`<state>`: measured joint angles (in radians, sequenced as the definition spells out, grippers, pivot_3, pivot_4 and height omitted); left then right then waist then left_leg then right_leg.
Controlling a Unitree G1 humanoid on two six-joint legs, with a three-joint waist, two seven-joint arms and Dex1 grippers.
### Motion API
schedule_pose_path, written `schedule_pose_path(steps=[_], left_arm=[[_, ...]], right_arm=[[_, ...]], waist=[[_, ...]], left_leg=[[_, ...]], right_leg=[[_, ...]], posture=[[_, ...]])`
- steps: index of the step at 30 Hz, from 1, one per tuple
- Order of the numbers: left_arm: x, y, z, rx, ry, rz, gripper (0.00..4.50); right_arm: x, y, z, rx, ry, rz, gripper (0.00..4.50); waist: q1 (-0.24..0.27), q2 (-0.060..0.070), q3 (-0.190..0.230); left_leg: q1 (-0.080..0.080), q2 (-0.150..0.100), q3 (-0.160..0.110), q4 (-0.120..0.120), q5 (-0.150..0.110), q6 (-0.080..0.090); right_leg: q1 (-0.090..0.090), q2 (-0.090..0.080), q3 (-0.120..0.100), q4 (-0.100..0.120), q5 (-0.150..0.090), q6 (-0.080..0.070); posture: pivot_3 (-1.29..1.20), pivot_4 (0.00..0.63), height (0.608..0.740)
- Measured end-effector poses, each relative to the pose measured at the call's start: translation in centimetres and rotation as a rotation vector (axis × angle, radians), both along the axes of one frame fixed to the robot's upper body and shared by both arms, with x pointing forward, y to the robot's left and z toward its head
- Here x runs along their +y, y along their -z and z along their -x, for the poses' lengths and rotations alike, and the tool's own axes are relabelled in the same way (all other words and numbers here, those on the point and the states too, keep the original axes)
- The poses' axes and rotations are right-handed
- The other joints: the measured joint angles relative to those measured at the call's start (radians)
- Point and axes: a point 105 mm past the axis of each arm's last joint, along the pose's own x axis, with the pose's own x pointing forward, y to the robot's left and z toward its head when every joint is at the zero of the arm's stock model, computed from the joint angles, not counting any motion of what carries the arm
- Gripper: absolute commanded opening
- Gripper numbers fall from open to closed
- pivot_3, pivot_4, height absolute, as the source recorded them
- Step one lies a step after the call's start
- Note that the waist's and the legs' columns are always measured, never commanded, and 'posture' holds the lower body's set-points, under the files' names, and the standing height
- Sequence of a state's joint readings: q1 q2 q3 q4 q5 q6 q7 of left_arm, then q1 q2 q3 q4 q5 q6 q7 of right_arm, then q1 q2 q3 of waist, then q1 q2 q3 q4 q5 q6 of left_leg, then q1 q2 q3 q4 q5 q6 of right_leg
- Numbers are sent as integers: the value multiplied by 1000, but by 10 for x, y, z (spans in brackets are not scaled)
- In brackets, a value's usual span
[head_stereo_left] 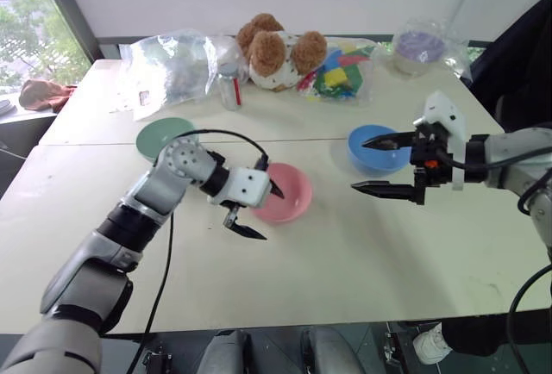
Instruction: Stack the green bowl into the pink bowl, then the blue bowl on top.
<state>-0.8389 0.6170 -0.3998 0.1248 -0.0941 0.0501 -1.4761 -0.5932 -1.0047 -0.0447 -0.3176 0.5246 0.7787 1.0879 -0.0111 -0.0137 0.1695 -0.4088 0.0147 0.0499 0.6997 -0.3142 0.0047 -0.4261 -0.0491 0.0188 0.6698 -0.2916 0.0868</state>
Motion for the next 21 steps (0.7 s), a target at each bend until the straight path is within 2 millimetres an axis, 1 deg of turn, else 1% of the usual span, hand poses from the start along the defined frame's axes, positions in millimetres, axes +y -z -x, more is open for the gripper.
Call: schedule_pose_path(steps=[2,4,5,8,9,11,16,19,21], left_arm=[[6,-15,0,-7,-35,42,4449],[18,-33,-3,-29,-90,77,4449],[28,-41,-6,-54,-128,81,4449],[72,-63,-20,-135,-309,98,4449],[84,-66,-25,-151,-366,108,4449],[110,-62,-36,-163,-491,114,4449],[167,-32,-59,-164,-748,74,4449],[194,-13,-68,-163,-859,51,4449],[202,-1,-75,-161,-913,37,4449]], right_arm=[[1,-1,-1,-4,-5,1,4500],[2,-2,-2,-6,-11,0,4500],[4,-2,-3,-7,-17,3,4500],[2,-3,-6,-10,-16,2,4500],[2,-2,-6,-8,-16,1,4500],[5,-2,-7,-15,-28,2,4500],[7,-3,-10,-27,-40,11,4500],[6,-4,-12,-30,-37,8,4500],[6,-4,-12,-29,-34,9,4500]], waist=[[-2,0,0],[-5,0,0],[-7,0,0],[-6,0,0],[-5,0,0],[-1,0,0],[1,0,0],[1,0,0],[3,0,0]], left_leg=[[0,0,0,0,0,0],[0,0,0,0,0,0],[1,0,0,0,0,0],[1,1,0,-1,0,0],[1,1,0,-1,0,0],[1,0,0,0,0,0],[0,-1,1,0,0,0],[0,0,1,0,0,0],[0,0,1,0,0,0]], right_leg=[[0,0,0,0,0,0],[0,0,0,1,0,0],[0,0,0,1,0,0],[-1,1,0,1,0,0],[-1,1,0,1,0,0],[0,1,-1,1,0,0],[0,0,-2,1,0,0],[-1,0,-2,1,0,0],[-1,0,-3,1,0,0]], posture=[[0,150,740],[0,150,740],[0,150,740],[0,150,740],[0,150,740],[0,150,740],[0,150,740],[0,150,740],[0,150,740]])
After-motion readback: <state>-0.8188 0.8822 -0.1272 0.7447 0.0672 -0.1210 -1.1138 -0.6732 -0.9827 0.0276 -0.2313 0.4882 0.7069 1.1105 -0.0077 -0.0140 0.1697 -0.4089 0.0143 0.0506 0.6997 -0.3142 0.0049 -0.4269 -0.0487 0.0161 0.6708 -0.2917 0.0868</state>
